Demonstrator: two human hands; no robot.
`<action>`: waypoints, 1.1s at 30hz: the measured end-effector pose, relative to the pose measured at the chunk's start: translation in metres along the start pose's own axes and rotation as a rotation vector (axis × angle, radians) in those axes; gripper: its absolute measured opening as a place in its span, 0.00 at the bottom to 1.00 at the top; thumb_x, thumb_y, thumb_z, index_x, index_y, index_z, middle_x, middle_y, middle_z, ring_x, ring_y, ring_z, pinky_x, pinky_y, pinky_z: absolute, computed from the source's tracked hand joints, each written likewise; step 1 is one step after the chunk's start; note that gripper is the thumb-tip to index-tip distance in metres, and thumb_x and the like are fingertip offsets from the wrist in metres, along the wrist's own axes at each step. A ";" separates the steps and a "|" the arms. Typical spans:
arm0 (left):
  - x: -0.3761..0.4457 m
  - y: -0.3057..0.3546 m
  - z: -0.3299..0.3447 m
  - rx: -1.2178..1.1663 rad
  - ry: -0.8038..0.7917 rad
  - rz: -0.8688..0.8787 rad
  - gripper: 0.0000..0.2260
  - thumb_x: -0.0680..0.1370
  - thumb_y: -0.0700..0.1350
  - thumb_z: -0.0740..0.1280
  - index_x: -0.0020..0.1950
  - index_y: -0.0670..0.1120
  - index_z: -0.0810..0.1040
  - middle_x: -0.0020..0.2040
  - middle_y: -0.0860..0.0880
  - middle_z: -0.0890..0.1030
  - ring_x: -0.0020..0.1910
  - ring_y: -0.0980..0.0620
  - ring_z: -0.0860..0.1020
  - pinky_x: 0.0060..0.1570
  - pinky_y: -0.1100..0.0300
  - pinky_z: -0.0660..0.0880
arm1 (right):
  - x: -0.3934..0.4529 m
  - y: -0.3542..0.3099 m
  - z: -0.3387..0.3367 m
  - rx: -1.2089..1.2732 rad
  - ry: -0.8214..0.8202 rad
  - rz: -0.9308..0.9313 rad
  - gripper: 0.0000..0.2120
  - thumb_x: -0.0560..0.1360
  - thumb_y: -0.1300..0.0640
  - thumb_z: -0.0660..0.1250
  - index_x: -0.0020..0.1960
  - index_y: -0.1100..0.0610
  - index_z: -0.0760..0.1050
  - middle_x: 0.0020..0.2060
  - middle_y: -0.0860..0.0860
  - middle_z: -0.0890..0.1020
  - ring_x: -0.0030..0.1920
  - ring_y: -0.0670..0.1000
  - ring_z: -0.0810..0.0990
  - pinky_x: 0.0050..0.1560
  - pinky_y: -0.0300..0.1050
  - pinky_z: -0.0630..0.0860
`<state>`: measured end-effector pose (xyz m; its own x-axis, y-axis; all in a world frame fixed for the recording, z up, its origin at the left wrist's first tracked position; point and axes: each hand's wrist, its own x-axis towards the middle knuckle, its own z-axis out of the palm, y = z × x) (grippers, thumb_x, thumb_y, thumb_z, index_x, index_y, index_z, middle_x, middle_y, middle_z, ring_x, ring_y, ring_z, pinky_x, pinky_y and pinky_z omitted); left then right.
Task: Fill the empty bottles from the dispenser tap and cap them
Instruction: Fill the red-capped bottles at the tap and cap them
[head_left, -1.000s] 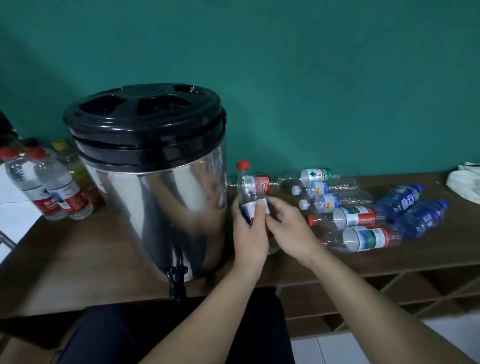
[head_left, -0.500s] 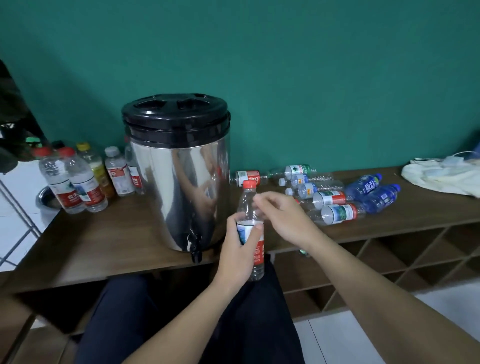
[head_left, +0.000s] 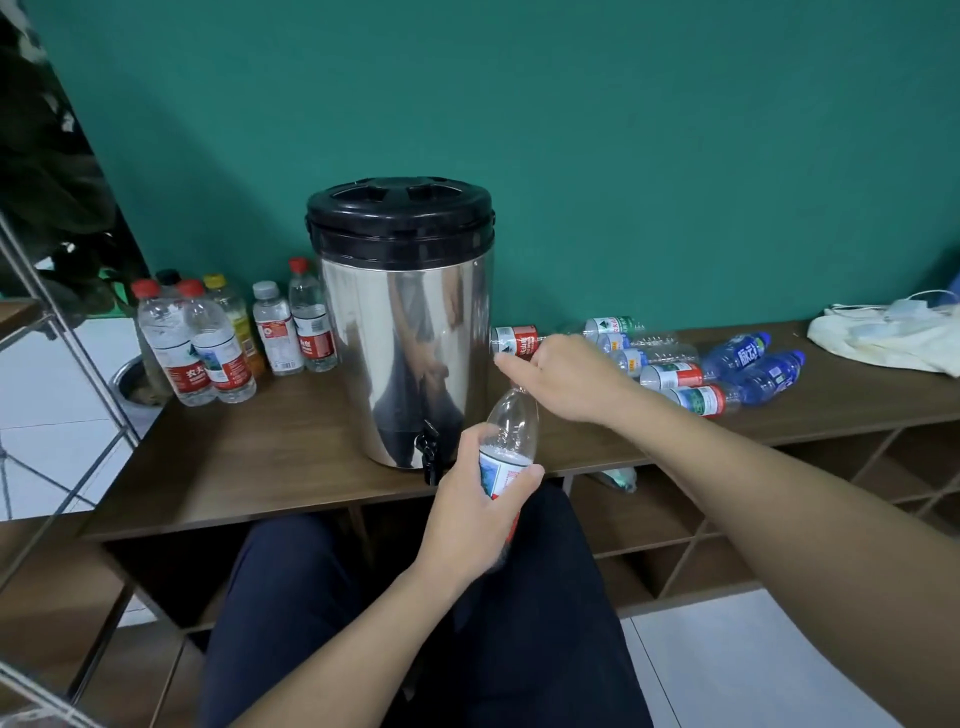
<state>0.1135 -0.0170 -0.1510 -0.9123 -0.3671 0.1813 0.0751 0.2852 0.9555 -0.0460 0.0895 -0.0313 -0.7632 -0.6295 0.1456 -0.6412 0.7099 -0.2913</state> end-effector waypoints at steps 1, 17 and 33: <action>-0.002 -0.002 -0.001 -0.019 -0.023 -0.004 0.20 0.81 0.59 0.76 0.69 0.62 0.71 0.54 0.60 0.85 0.52 0.56 0.85 0.56 0.53 0.83 | -0.001 0.001 0.000 0.003 -0.043 -0.036 0.35 0.89 0.37 0.55 0.34 0.61 0.73 0.30 0.56 0.76 0.34 0.57 0.76 0.42 0.53 0.76; -0.014 -0.046 -0.030 -0.233 -0.270 -0.094 0.16 0.84 0.48 0.76 0.72 0.55 0.79 0.56 0.46 0.86 0.50 0.44 0.87 0.56 0.46 0.85 | -0.026 0.025 -0.010 0.181 -0.304 -0.405 0.11 0.89 0.52 0.66 0.70 0.46 0.82 0.60 0.39 0.82 0.56 0.42 0.81 0.57 0.35 0.75; -0.015 -0.138 -0.050 0.101 -0.243 -0.147 0.34 0.77 0.49 0.81 0.76 0.62 0.67 0.67 0.59 0.80 0.65 0.59 0.80 0.68 0.62 0.75 | 0.003 0.032 0.141 0.043 -0.058 -0.036 0.07 0.83 0.54 0.76 0.59 0.55 0.84 0.53 0.52 0.84 0.56 0.56 0.83 0.60 0.54 0.81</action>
<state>0.1366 -0.0953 -0.2743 -0.9810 -0.1917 -0.0302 -0.0943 0.3353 0.9374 -0.0574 0.0662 -0.1738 -0.7331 -0.6724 0.1024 -0.6631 0.6729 -0.3278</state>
